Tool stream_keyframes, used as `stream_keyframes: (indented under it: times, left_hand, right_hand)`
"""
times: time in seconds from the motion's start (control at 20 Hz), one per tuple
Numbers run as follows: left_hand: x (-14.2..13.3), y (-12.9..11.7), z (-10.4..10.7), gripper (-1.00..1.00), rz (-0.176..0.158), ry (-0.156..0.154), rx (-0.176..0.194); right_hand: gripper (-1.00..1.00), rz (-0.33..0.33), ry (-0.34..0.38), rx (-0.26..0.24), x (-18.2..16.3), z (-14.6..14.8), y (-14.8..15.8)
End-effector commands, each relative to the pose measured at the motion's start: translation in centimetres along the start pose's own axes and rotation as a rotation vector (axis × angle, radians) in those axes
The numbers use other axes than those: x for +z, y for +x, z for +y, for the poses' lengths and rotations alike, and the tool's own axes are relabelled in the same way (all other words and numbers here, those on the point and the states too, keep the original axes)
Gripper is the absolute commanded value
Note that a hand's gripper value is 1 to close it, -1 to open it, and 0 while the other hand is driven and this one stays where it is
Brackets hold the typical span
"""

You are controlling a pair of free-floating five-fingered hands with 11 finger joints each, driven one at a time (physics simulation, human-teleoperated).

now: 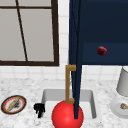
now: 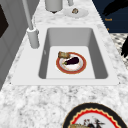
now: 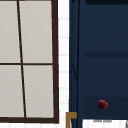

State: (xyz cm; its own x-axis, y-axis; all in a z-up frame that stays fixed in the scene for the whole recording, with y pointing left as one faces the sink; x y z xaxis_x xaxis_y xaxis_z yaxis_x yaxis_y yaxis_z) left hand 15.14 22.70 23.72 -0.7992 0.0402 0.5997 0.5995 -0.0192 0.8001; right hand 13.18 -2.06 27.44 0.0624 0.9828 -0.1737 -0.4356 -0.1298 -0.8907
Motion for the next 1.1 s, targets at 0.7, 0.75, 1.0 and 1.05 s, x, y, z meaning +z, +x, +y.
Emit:
stream_keyframes:
  times: [0.7,0.75,1.0,1.05]
  left_hand:
    - [0.0,0.0,0.0,0.0,0.0,0.0,0.0]
    - [0.0,0.0,0.0,0.0,0.0,0.0,0.0]
    - [0.0,0.0,0.0,0.0,0.0,0.0,0.0]
    - [0.0,0.0,0.0,0.0,0.0,0.0,0.0]
  right_hand:
    - [-1.0,-0.174,0.085,-0.039,3.3,-4.7,1.7]
    - [-1.0,-0.177,0.096,-0.044,3.7,-5.0,1.7]
    - [-1.0,-0.22,0.147,-0.045,4.8,-7.2,2.1]
    - [-1.0,-0.224,0.149,-0.042,5.1,-7.9,2.0]
